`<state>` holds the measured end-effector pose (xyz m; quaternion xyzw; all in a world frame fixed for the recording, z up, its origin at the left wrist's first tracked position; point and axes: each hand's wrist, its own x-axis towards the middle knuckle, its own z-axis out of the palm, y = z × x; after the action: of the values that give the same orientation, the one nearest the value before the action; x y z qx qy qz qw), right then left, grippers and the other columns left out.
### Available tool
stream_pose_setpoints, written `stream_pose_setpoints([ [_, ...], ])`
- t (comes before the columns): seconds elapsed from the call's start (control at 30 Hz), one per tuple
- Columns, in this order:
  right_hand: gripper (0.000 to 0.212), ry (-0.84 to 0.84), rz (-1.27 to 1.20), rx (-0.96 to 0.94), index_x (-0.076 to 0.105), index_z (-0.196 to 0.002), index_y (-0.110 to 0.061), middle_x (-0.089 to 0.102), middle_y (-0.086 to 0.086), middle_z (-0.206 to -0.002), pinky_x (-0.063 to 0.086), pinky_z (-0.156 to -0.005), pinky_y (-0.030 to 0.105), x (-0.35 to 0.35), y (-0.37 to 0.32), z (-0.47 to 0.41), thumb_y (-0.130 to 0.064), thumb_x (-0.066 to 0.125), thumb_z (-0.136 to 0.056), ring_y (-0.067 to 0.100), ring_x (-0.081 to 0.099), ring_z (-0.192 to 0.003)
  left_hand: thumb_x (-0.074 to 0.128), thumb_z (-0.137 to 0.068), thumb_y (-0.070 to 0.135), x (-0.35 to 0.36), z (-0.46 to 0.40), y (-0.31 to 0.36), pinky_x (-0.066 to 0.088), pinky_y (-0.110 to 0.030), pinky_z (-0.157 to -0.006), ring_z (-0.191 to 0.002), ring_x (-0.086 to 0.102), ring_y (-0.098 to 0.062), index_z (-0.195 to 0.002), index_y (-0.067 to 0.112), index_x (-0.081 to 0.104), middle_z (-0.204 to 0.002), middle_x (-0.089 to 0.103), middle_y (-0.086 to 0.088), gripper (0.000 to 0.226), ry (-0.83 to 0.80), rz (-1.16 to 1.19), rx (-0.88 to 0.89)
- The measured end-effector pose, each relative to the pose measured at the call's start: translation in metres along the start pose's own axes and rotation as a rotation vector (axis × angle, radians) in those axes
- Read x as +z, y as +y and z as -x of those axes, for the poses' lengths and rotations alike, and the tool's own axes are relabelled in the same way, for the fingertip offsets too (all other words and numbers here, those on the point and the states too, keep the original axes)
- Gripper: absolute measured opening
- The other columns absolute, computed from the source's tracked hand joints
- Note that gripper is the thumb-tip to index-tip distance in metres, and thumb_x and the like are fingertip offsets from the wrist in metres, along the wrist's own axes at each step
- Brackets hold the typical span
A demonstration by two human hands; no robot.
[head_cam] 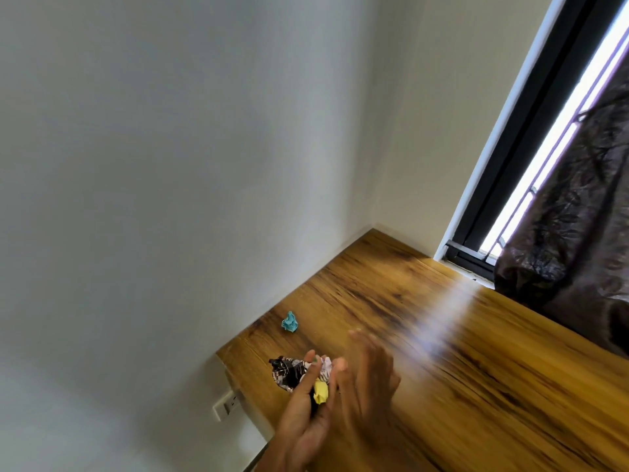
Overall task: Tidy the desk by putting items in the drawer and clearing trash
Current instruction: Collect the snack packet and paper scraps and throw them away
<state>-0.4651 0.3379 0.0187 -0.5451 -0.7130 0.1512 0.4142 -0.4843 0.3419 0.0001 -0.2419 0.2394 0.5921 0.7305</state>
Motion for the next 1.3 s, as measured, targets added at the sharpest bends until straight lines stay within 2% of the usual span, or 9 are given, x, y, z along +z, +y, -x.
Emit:
stream_pose_setpoints([
  [0.03,0.039,0.001,-0.029,0.018,0.037,-0.126,-0.034,0.047,-0.010,-0.127,0.032,-0.094,0.038,0.001,-0.001,-0.008,-0.045,0.035,-0.089,0.005,0.041,-0.116,0.056,-0.087,0.001,-0.005,0.019,0.047,0.060,-0.040,-0.052,-0.076,0.071,-0.035,-0.099,0.003,0.067,-0.095,0.069,-0.030,0.016,-0.121,0.012,0.082],
  [0.13,0.039,-0.071,0.015,-0.072,0.048,-0.128,-0.022,0.047,0.000,-0.131,0.032,-0.098,0.043,0.019,0.000,-0.035,-0.029,0.052,-0.089,0.009,0.037,-0.119,0.057,-0.086,0.000,-0.004,0.046,0.096,0.060,-0.042,-0.061,-0.095,0.066,-0.036,-0.103,-0.001,0.067,-0.101,0.068,-0.030,0.019,-0.023,0.043,0.146],
  [0.4,0.046,-0.666,0.206,-0.211,0.033,-0.143,-0.020,0.020,0.002,-0.155,0.021,-0.115,0.040,0.100,-0.015,-0.084,-0.016,0.039,-0.098,0.025,0.018,-0.142,0.056,-0.089,0.002,-0.014,0.076,0.125,0.060,-0.039,-0.053,-0.099,0.064,-0.035,-0.099,0.002,0.068,-0.102,0.067,-0.030,0.016,-0.033,0.038,0.227],
  [0.57,0.035,-0.512,0.300,-0.350,0.054,-0.128,-0.015,0.050,0.002,-0.139,0.028,-0.111,0.028,0.104,0.009,-0.058,-0.015,0.050,-0.093,0.018,0.036,-0.134,0.055,-0.090,0.003,-0.021,0.080,0.143,0.061,-0.040,-0.061,-0.100,0.063,-0.036,-0.102,0.002,0.067,-0.104,0.067,-0.028,0.017,-0.049,0.059,0.240],
  [0.67,0.028,-0.413,0.291,-0.341,0.064,-0.115,-0.013,0.062,0.003,-0.119,0.049,-0.089,0.029,0.087,0.023,-0.035,-0.011,0.060,-0.087,0.021,0.052,-0.114,0.056,-0.089,0.002,-0.022,0.078,0.146,0.060,-0.041,-0.062,-0.100,0.063,-0.036,-0.106,0.001,0.066,-0.111,0.065,-0.026,0.020,-0.053,0.056,0.217],
  [0.8,0.028,-0.344,0.404,-0.320,0.070,-0.098,-0.016,0.069,-0.001,-0.100,0.056,-0.069,0.023,0.050,0.037,-0.008,-0.007,0.077,-0.073,0.016,0.062,-0.088,0.061,-0.081,0.001,-0.020,0.075,0.140,0.060,-0.042,-0.062,-0.096,0.065,-0.038,-0.096,-0.001,0.070,-0.109,0.065,-0.030,0.017,-0.073,0.033,0.140],
  [0.93,0.024,-0.342,0.459,-0.138,0.070,-0.092,-0.014,0.067,0.001,-0.094,0.053,-0.066,0.023,0.015,0.043,0.019,-0.005,0.077,-0.071,0.017,0.060,-0.084,0.064,-0.072,0.003,-0.019,0.071,0.124,0.061,-0.039,-0.063,-0.098,0.066,-0.034,-0.090,-0.001,0.074,-0.113,0.065,-0.026,0.021,-0.056,-0.066,0.049],
  [1.1,0.021,-0.007,-0.136,0.580,0.067,-0.085,-0.021,0.066,-0.007,-0.089,0.048,-0.069,0.014,-0.015,0.028,0.050,0.000,0.061,-0.084,0.007,0.062,-0.082,0.061,-0.074,0.005,-0.032,0.063,0.086,0.061,-0.036,-0.061,-0.096,0.067,-0.030,-0.088,0.003,0.075,-0.108,0.068,-0.021,0.020,-0.057,-0.167,-0.108],
  [1.3,0.024,0.285,-0.520,1.009,0.065,-0.089,-0.018,0.067,0.003,-0.093,0.050,-0.073,0.028,-0.046,0.016,0.095,0.003,0.053,-0.087,0.015,0.061,-0.083,0.056,-0.085,0.008,-0.035,0.070,0.039,0.061,-0.038,-0.067,-0.094,0.069,-0.032,-0.098,0.004,0.072,-0.110,0.068,-0.021,0.021,-0.091,-0.247,-0.366],
])
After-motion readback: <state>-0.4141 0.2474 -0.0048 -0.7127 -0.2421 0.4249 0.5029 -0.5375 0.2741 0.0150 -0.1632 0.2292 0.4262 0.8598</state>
